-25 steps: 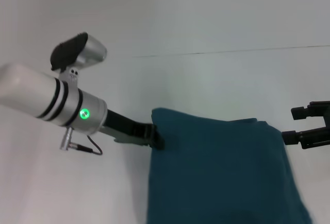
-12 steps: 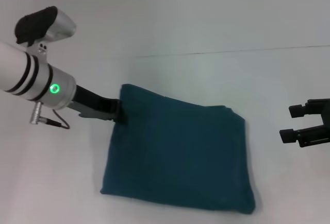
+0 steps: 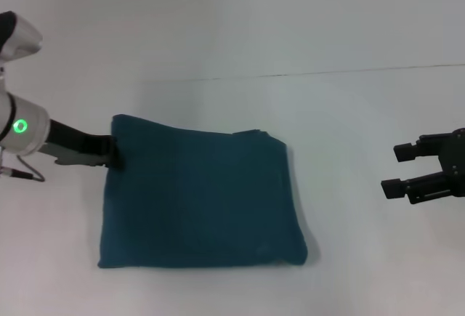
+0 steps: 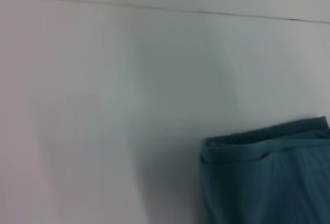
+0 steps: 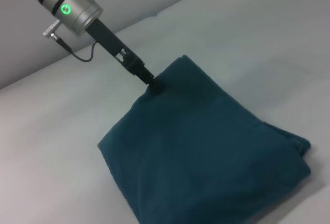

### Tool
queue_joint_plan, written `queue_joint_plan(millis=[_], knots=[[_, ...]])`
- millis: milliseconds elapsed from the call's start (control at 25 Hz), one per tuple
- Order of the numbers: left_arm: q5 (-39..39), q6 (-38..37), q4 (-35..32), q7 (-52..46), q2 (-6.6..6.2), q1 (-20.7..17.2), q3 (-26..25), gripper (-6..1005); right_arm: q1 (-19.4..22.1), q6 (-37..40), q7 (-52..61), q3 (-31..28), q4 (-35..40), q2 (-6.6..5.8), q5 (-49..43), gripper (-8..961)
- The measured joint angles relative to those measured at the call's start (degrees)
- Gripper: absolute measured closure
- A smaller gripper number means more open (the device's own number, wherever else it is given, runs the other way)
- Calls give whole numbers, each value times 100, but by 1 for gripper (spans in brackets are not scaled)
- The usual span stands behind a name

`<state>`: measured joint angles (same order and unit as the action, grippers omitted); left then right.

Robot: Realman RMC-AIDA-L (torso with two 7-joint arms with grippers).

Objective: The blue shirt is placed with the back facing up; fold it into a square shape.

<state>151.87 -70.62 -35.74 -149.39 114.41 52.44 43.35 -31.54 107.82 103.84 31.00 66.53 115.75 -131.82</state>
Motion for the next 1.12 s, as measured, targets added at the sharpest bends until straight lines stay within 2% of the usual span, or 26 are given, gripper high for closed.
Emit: queue_joint_plan(millis=[440,720,840,920,960,1000,1120], knots=[[44,49,-122,14,17,-163,-100,910,-94,-128,54,129,-4,29,-12,23],[-104,-156,-538,36,116,-321,-134,900,-89,-221,57,241,-22,51,-26,23],[-299,-385,-827,97,128,-487,-136,793,-89,-222,30,246,-21,69,-27,23],[-531,-580,-1194,172,180,-668,-135,722,-89,-235,-23,247,-21,96,-27,22],[-762,-774,-1611,284,240,-864,-135,692,-92,-281,-61,254,-22,128,-27,22],[-762,-774,-1611,284,240,-864,-135,661,-93,-300,-72,261,-23,138,-27,22],[-1155,-1172,-2328,567,343,-1208,-135,570,-94,-328,-67,278,-18,140,-25,22]])
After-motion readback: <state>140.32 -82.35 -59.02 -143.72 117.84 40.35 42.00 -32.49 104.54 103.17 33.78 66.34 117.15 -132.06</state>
